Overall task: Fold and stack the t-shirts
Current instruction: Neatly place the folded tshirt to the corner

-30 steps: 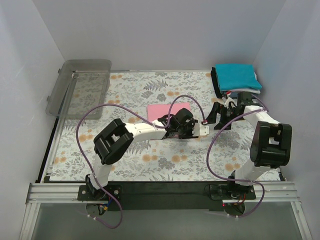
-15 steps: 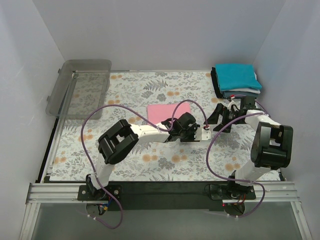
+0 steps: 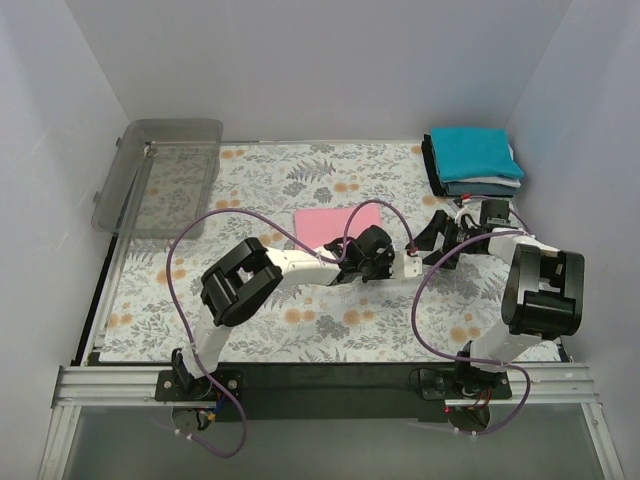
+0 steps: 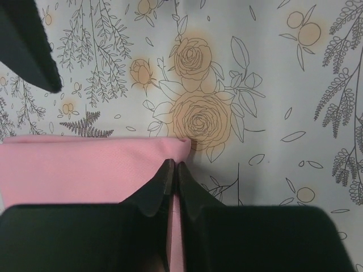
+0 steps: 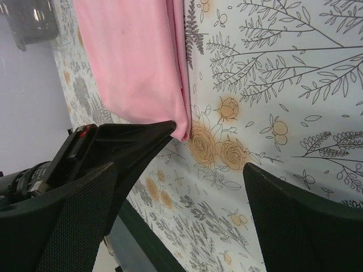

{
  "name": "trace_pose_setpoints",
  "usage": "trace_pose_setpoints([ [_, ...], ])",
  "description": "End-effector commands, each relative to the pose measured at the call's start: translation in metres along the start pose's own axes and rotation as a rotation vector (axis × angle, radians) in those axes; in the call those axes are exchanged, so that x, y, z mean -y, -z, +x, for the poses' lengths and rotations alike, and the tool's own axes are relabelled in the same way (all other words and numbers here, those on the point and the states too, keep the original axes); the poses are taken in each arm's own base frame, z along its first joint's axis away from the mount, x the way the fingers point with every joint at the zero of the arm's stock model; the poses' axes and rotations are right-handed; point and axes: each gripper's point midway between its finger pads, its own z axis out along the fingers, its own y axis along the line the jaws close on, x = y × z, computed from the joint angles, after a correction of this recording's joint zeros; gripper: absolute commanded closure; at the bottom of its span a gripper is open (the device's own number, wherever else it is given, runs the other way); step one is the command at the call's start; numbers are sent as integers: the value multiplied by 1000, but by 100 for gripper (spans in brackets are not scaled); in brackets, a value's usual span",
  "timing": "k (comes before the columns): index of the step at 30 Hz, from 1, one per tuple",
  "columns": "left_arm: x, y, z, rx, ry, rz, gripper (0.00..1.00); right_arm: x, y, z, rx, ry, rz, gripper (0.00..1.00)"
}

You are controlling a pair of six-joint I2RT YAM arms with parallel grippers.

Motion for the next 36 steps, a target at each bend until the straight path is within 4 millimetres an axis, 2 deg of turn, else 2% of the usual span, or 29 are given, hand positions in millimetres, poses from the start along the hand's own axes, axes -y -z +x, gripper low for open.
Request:
trace_pose_setpoints([
  [1, -22, 16, -23, 69, 22, -48, 100, -8, -4, -12, 65, -25, -65, 2],
  [4, -29, 22, -29, 92, 88, -56, 100, -7, -10, -14, 98, -80, -75, 2],
  [6, -35, 25, -33, 108, 121, -67, 100, -9, -13, -24, 143, -64, -88, 2],
  [8, -43, 28, -35, 116, 137, -80, 100, -8, -18, -20, 145, -113, -85, 2],
  [10, -53, 33, -45, 154, 154, -106, 100, -9, -25, -18, 145, -122, -74, 7],
  [14, -60, 40, -55, 189, 173, -122, 100, -10, -38, -12, 147, -166, -81, 16],
  [19, -68, 47, -63, 218, 195, -141, 100, -20, -55, -8, 137, -160, -91, 19],
  [26, -73, 53, -70, 244, 217, -146, 100, -34, -75, -7, 119, -165, -112, 22],
  [28, -74, 54, -74, 256, 232, -141, 100, -34, -82, -8, 121, -172, -108, 23],
  [32, -74, 55, -77, 267, 245, -135, 100, -32, -96, -11, 121, -183, -110, 34],
  [36, -71, 56, -76, 268, 245, -121, 100, -26, -108, -23, 147, -209, -99, 36],
])
